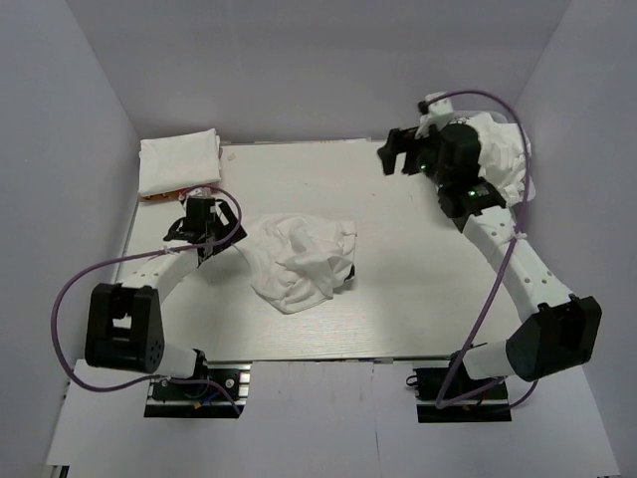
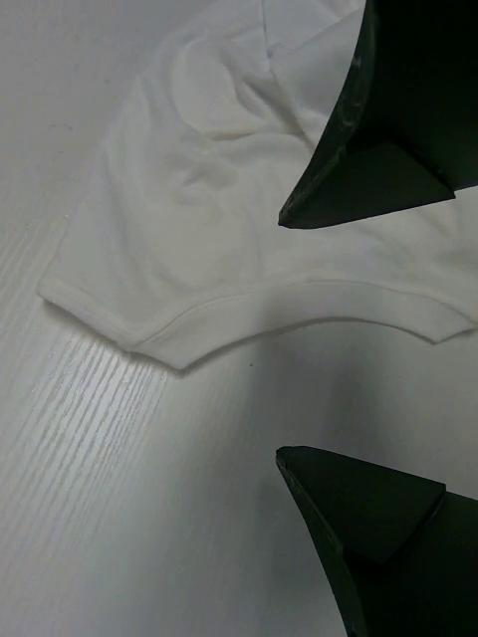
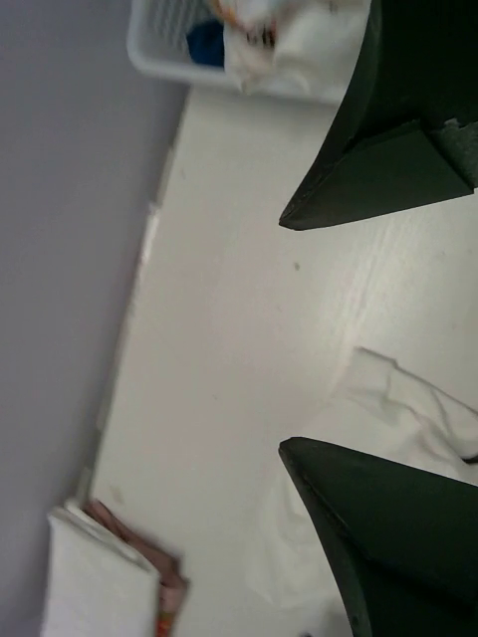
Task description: Fold and stack the t-shirts
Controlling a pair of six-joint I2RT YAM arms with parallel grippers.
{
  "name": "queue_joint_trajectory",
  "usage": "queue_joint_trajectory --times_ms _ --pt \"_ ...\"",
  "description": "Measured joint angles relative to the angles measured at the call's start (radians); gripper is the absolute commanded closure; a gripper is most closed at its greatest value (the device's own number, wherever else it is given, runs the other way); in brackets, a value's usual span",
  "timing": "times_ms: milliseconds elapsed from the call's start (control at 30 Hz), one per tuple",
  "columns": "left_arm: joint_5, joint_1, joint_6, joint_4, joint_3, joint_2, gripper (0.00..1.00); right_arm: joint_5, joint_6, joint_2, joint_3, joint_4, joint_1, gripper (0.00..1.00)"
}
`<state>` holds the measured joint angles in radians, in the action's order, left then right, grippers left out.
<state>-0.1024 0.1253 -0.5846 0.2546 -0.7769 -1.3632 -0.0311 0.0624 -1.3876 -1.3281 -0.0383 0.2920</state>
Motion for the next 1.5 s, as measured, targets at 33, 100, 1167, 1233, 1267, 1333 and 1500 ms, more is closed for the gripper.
queue_joint_trajectory --times_ms 33,100,1167,1233,1267,1333,1500 --pt "-0.001 0.0 -0.003 0.0 -0.012 -0.034 0.0 -0.006 -0.005 0.007 0.012 -0.018 0.042 0.1" --pt "-0.002 0.001 -0.007 -0.004 -0.037 -0.101 0.0 -0.01 -0.013 0.003 0.048 -0.051 0.125 0.1" --pt "0.035 0.042 -0.027 -0.281 -0.035 0.166 1.0 0.391 0.167 0.317 0.44 -0.07 0.565 1.0" --pt "0.026 0.042 -0.029 -0.297 -0.035 0.283 1.0 0.431 0.186 0.419 0.442 -0.081 0.565 1.0" --pt "0.018 0.042 -0.026 -0.301 -0.035 0.342 1.0 0.452 0.192 0.465 0.444 -0.091 0.565 1.0" --pt "-0.001 0.042 -0.017 -0.302 -0.036 0.434 1.0 0.497 0.197 0.556 0.444 -0.108 0.565 1.0" --pt "-0.013 0.045 0.001 -0.266 -0.06 0.625 1.0 0.517 0.193 0.734 0.408 -0.176 0.566 1.0"
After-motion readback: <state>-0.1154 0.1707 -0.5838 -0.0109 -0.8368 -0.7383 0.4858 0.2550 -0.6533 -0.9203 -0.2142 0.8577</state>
